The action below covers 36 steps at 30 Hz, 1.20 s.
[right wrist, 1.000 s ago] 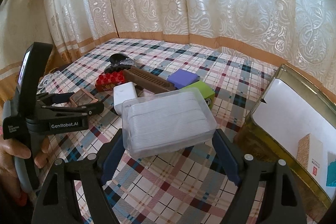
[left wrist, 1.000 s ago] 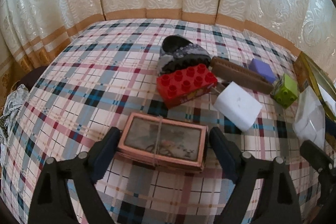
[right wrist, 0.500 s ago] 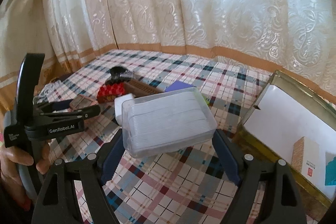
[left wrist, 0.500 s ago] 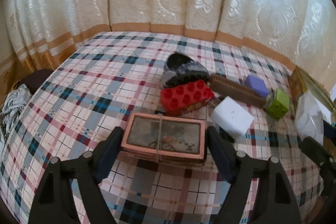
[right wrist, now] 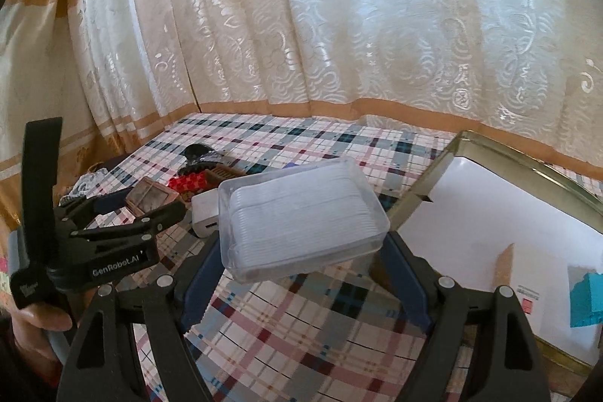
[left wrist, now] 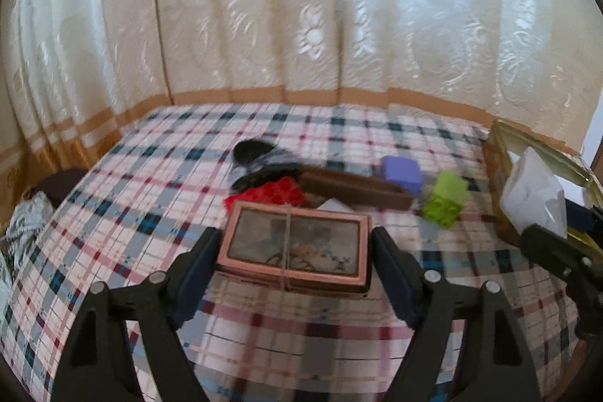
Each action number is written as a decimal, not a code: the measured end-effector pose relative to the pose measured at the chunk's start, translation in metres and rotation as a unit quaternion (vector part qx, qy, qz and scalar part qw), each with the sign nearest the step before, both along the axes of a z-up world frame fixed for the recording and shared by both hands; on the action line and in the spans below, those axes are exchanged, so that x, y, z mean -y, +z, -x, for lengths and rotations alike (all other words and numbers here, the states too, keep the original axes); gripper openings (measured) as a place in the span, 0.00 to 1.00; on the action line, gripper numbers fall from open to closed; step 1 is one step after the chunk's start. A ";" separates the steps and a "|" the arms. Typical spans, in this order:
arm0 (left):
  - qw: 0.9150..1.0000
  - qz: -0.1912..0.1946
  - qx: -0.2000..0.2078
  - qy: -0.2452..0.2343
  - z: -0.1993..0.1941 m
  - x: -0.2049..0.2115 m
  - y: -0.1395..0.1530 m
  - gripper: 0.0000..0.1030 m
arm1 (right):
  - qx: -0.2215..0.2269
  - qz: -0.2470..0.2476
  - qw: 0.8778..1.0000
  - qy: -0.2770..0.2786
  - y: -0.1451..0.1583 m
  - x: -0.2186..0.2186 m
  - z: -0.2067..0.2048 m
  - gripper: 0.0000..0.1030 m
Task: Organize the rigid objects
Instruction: 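Lift and carry both boxes over the gold tray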
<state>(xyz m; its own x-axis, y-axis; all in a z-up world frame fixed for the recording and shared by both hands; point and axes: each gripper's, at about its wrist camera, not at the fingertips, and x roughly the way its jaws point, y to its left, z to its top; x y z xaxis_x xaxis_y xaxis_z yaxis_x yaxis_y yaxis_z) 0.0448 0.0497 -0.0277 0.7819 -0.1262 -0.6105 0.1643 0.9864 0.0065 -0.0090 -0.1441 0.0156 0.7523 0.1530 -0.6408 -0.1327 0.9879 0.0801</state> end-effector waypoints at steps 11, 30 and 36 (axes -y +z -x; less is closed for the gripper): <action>1.000 0.018 0.018 -0.014 0.014 0.032 0.009 0.78 | 0.020 -0.003 1.000 -0.024 0.012 0.031 0.015 0.81; 0.996 0.055 0.035 -0.059 0.028 0.101 0.029 0.78 | 0.051 -0.004 0.996 -0.078 0.031 0.094 0.039 0.81; 0.995 0.049 0.040 -0.073 0.032 0.126 0.031 0.78 | 0.054 -0.003 0.993 -0.103 0.034 0.118 0.044 0.81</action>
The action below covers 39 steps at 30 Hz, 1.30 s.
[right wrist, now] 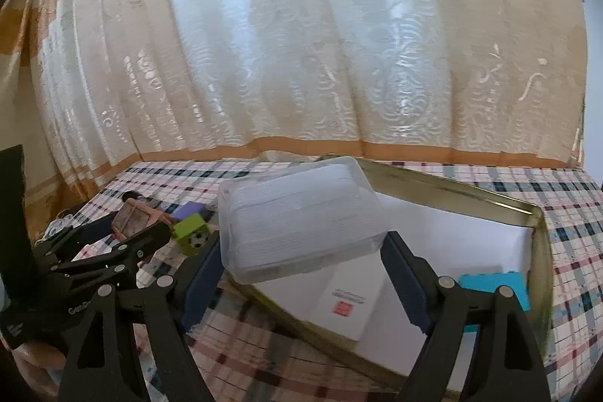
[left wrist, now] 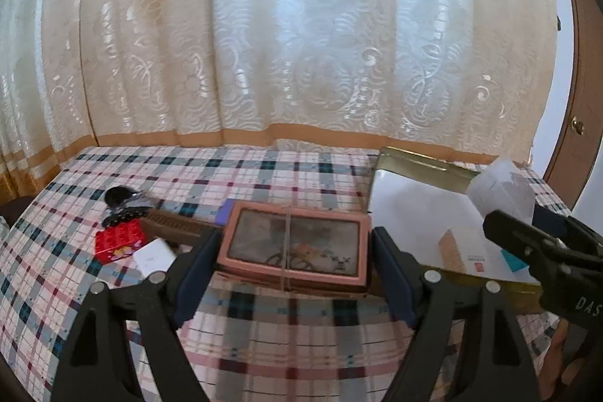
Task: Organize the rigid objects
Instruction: 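Lift and carry both boxes over the gold tray, then lower the clear box and pink framed box into the tray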
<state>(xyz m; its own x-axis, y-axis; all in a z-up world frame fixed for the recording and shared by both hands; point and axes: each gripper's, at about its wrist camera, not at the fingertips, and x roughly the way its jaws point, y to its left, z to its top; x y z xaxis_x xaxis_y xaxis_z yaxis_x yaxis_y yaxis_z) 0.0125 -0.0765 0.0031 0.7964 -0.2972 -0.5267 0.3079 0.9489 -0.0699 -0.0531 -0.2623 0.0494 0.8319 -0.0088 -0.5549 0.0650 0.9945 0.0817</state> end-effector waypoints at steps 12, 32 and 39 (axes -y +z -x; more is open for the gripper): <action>1.000 -0.003 0.003 -0.024 0.005 0.038 0.003 0.78 | 0.002 0.001 1.000 -0.031 0.001 0.034 0.009 0.81; 0.997 -0.006 -0.001 -0.072 0.011 0.112 0.005 0.78 | -0.014 0.008 0.994 -0.110 -0.004 0.089 0.011 0.82; 0.997 -0.024 -0.002 -0.069 0.008 0.128 -0.002 0.78 | -0.025 0.005 0.991 -0.134 -0.007 0.102 0.007 0.82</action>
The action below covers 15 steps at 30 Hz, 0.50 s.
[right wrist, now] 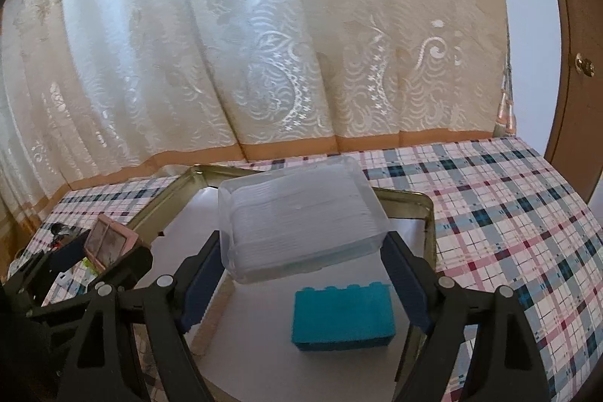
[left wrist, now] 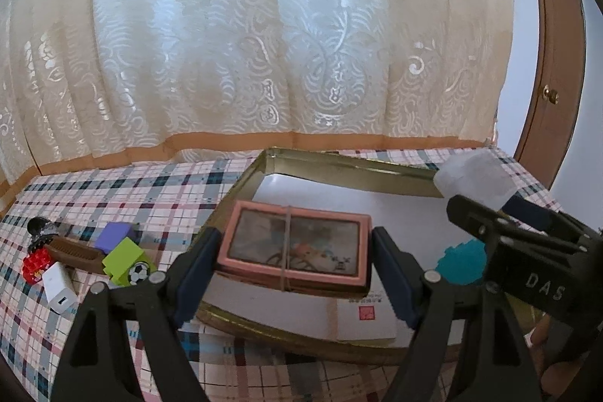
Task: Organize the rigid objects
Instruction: 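Lower the clear box and pink framed box into the tray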
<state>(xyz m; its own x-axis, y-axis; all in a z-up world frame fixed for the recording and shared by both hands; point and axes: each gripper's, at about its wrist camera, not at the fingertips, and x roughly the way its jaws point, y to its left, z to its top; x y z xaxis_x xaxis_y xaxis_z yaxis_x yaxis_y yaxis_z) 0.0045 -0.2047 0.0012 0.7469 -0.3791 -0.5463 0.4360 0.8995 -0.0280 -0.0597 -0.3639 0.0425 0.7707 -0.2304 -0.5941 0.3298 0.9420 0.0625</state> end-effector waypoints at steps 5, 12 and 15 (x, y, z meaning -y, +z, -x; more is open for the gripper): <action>1.000 -0.016 -0.003 0.003 -0.001 0.013 -0.007 0.78 | -0.023 -0.022 0.999 -0.020 -0.008 0.012 -0.007 0.82; 0.999 -0.039 0.000 0.001 0.000 0.026 -0.015 0.78 | -0.041 -0.027 0.998 -0.030 -0.013 0.015 -0.011 0.82; 0.999 -0.051 0.001 0.001 0.001 0.030 -0.019 0.78 | -0.046 -0.025 0.998 -0.029 -0.013 0.013 -0.012 0.82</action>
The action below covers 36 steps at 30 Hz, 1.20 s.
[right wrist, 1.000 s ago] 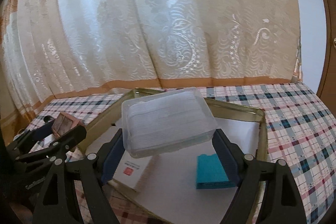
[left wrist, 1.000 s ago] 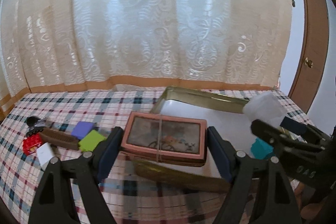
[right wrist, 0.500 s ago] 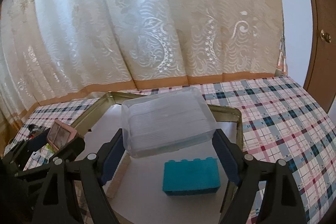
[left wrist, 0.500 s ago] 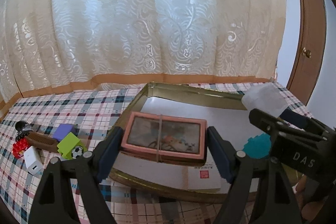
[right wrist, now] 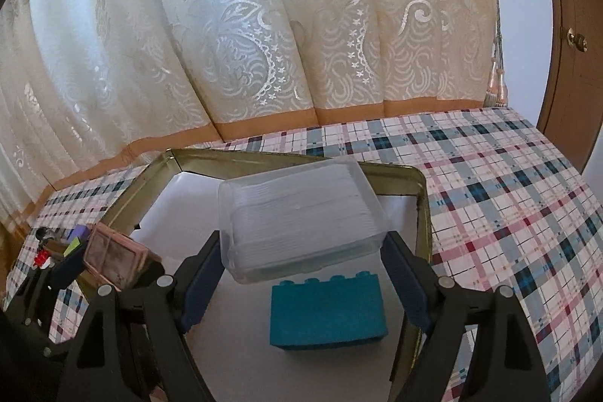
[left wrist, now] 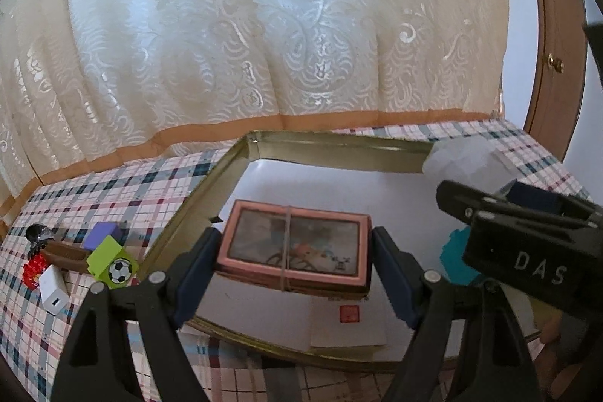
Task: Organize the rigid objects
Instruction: 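Lower the clear box and pink framed box into the tray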
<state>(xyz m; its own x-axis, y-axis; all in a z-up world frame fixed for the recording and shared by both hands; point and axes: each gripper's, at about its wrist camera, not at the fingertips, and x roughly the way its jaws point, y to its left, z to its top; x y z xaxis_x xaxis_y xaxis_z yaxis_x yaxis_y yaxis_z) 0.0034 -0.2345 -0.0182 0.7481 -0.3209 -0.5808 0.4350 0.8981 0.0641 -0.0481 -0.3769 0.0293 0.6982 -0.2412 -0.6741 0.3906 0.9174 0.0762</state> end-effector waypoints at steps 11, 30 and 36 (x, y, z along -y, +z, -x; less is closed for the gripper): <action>1.000 -0.010 -0.004 0.006 -0.002 0.002 -0.002 0.78 | -0.039 0.006 0.999 0.001 -0.009 -0.010 -0.005 0.82; 1.000 -0.008 -0.013 0.018 -0.005 0.002 -0.003 0.78 | 0.034 -0.034 0.998 0.034 0.010 -0.013 -0.005 0.82; 0.999 -0.004 -0.024 0.024 -0.008 0.002 -0.004 0.78 | 0.061 0.001 0.998 -0.015 0.022 -0.006 0.010 0.82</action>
<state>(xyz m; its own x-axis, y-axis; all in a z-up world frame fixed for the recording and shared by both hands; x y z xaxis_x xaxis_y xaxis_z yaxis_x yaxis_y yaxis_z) 0.0113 -0.2360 -0.0227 0.7340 -0.2815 -0.6180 0.3946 0.9174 0.0509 -0.0576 -0.3706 0.0516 0.7674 -0.2652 -0.5837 0.4060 0.9057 0.1222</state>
